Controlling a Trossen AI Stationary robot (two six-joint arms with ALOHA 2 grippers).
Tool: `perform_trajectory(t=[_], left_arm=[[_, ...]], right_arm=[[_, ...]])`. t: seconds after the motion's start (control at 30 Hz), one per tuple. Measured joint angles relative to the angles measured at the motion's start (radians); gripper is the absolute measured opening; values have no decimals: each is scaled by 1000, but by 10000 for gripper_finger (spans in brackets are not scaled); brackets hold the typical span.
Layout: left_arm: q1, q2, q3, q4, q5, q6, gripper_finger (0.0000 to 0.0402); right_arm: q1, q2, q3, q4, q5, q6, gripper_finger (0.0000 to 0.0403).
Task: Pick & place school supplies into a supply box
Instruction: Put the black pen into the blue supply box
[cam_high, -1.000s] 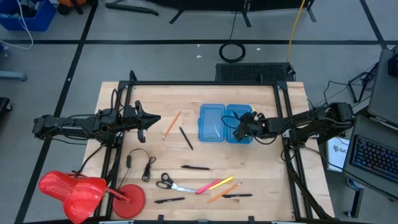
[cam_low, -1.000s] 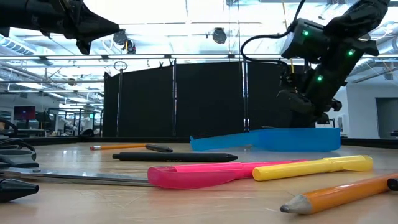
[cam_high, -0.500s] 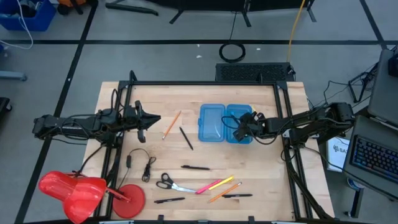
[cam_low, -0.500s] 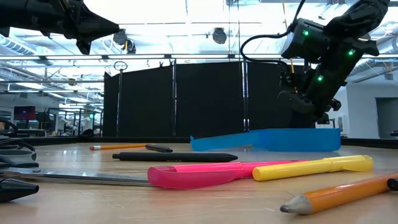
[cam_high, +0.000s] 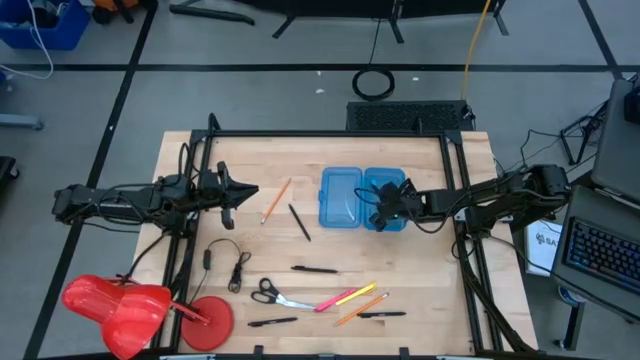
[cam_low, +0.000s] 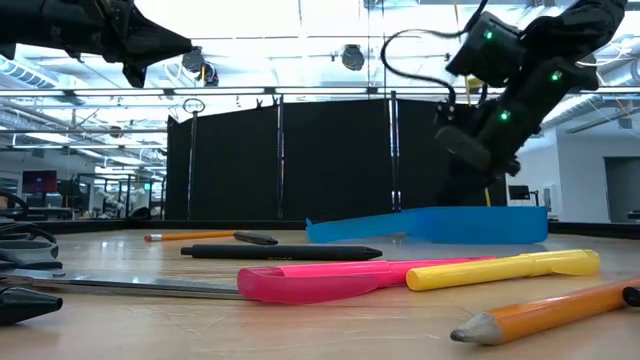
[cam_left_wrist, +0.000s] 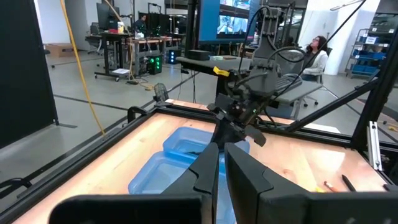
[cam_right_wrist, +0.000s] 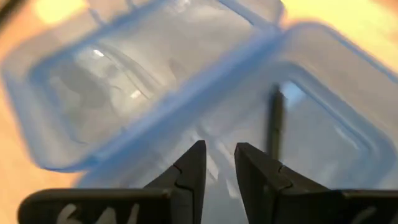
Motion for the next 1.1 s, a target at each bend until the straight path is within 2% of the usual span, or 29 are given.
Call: perform_trajectory(t=[0.17, 0.3, 0.7, 0.8, 0.9, 1.1], left_arm=[[0, 31, 0, 8, 90, -26, 31], [0, 90, 0, 26, 118, -33, 31], [-1, 345, 0, 203, 272, -31, 31], [0, 403, 0, 250, 273, -27, 32], [0, 455, 0, 291, 272, -26, 43], [-22, 561, 0, 321, 269, -66, 97]], right_arm=[[38, 0, 0, 110, -18, -90, 77], [61, 0, 0, 173, -18, -137, 77], [96, 0, 0, 258, -17, -228, 77], [96, 0, 0, 258, -17, -228, 77], [96, 0, 0, 258, -17, -228, 77], [95, 0, 0, 258, -16, -228, 77]])
